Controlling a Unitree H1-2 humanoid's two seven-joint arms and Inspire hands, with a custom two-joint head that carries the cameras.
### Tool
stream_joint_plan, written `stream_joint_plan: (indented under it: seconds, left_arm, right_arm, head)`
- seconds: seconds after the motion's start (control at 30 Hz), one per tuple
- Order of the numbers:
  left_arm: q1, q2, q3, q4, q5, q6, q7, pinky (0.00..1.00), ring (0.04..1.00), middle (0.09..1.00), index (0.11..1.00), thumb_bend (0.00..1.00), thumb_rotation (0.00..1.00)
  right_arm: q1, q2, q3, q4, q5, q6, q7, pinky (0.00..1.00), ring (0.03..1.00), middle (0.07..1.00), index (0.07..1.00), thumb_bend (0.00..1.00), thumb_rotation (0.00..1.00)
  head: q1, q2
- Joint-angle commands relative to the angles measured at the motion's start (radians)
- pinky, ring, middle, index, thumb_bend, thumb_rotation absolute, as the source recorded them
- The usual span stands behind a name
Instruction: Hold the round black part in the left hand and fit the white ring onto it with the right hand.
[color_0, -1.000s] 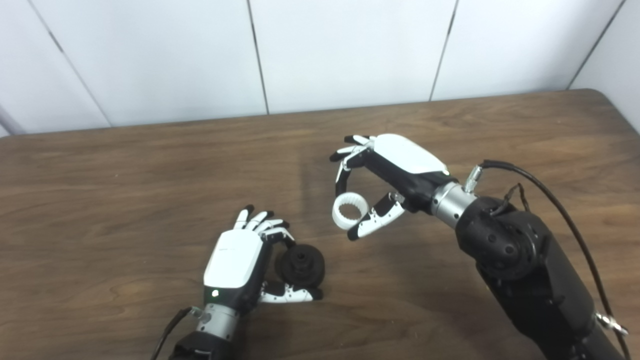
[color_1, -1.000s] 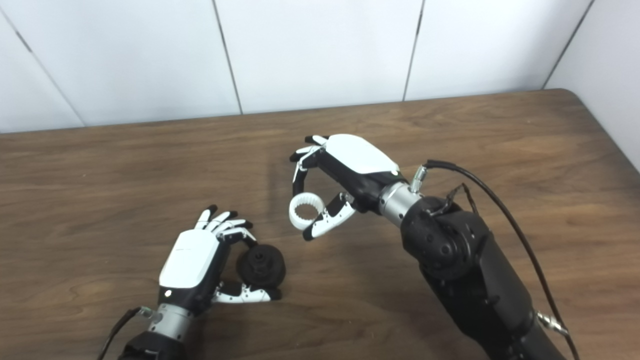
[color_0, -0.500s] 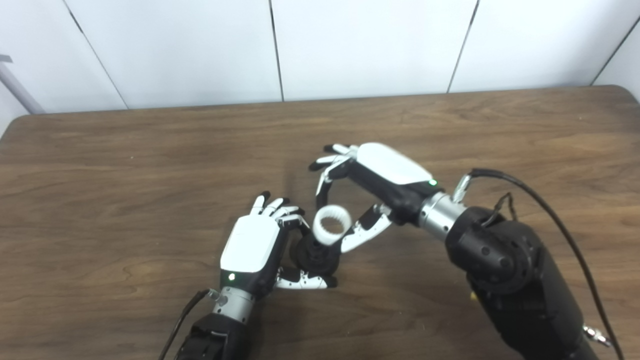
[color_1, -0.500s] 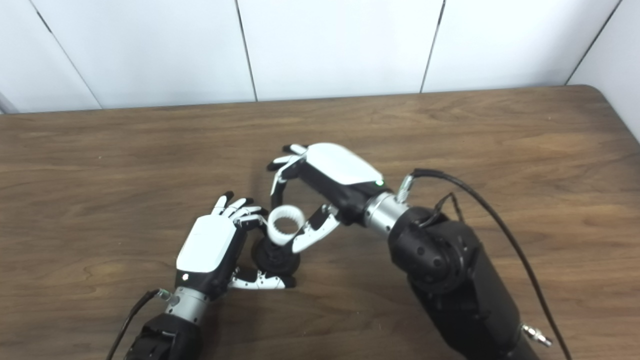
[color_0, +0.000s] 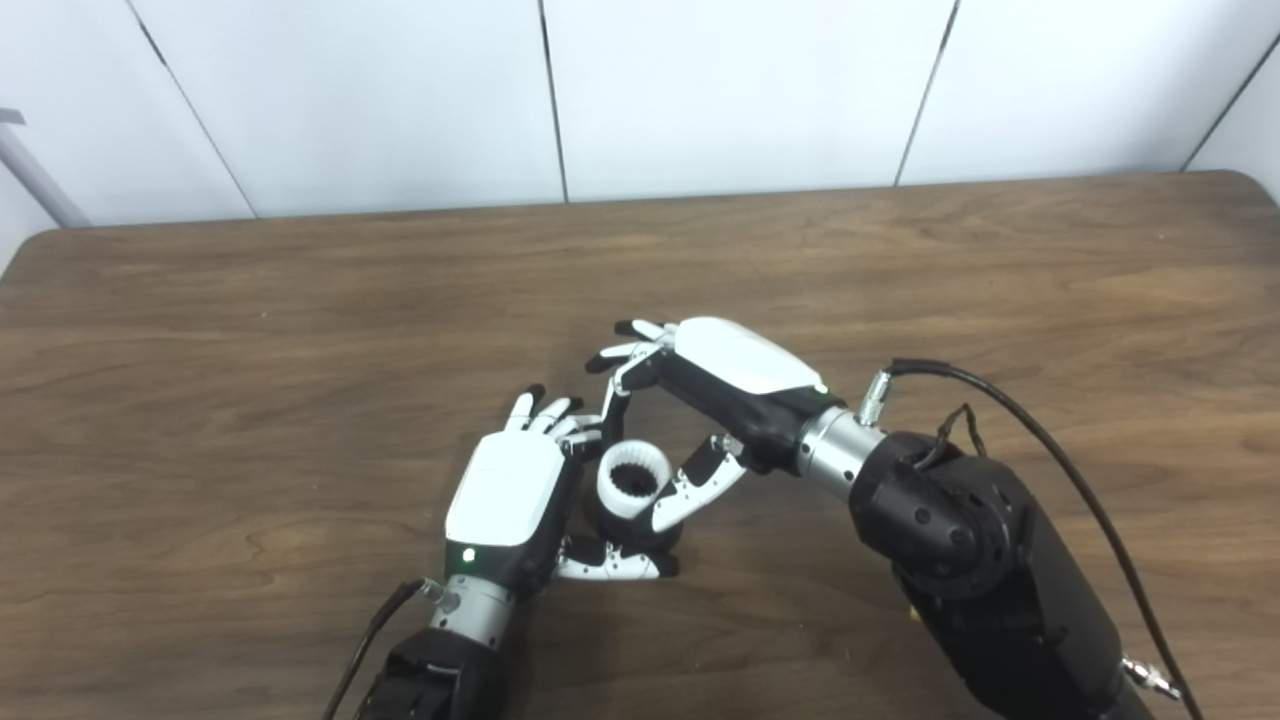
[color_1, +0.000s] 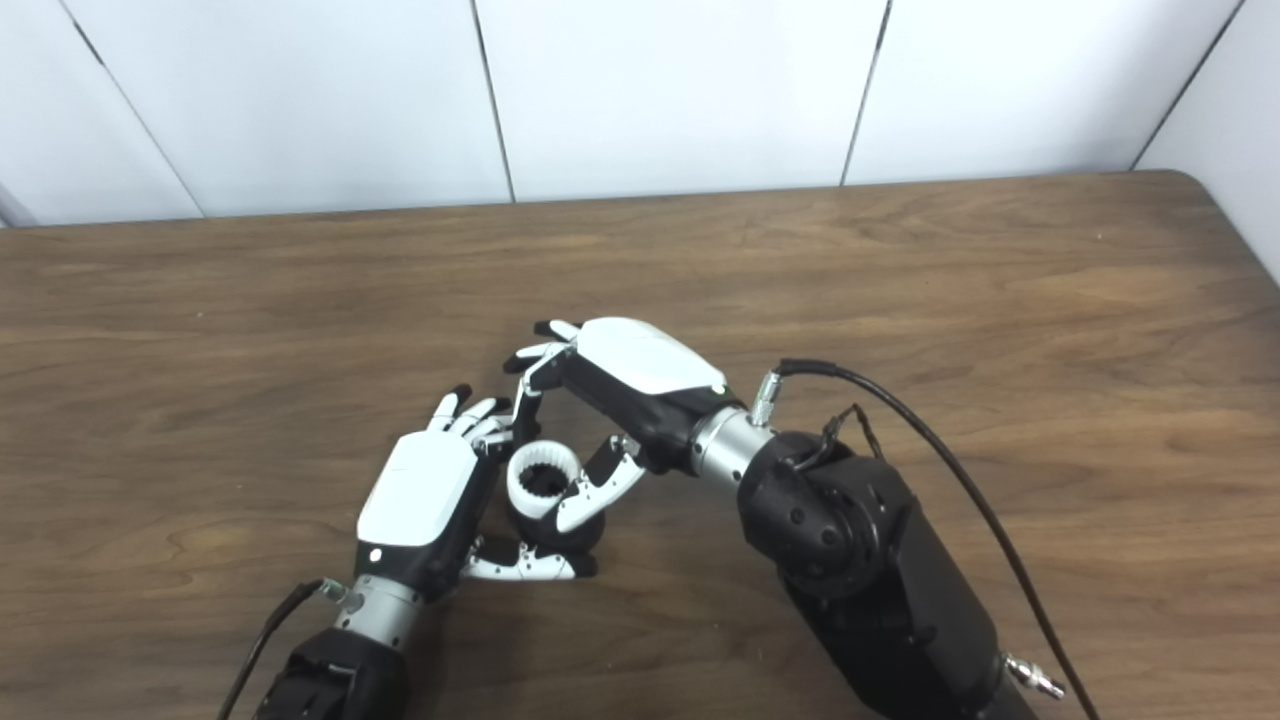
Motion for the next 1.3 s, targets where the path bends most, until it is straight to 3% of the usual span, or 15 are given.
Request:
stream_joint_plan:
  seconds: [0.0,1.27]
  left_arm:
    - [-0.002,-0.007,-0.007,-0.017,0.009,0.001,-0.004,1.0,0.897,0.779,0.484,0.52,0.05]
    - [0.007,-0.001,-0.02,-0.025,0.018,0.013,-0.003,1.0,0.897,0.774,0.484,0.52,0.06]
  right_arm:
    - [-0.018,0.003,-0.005,-0.009,-0.01,-0.034,-0.032,1.0,0.979,0.861,0.483,0.52,0.13]
    - [0.011,-0.008,-0.011,0.024,0.002,-0.029,-0.039,1.0,0.975,0.859,0.483,0.52,0.13]
  head:
    - [0.002,0.001]
    - [-0.007,0.006]
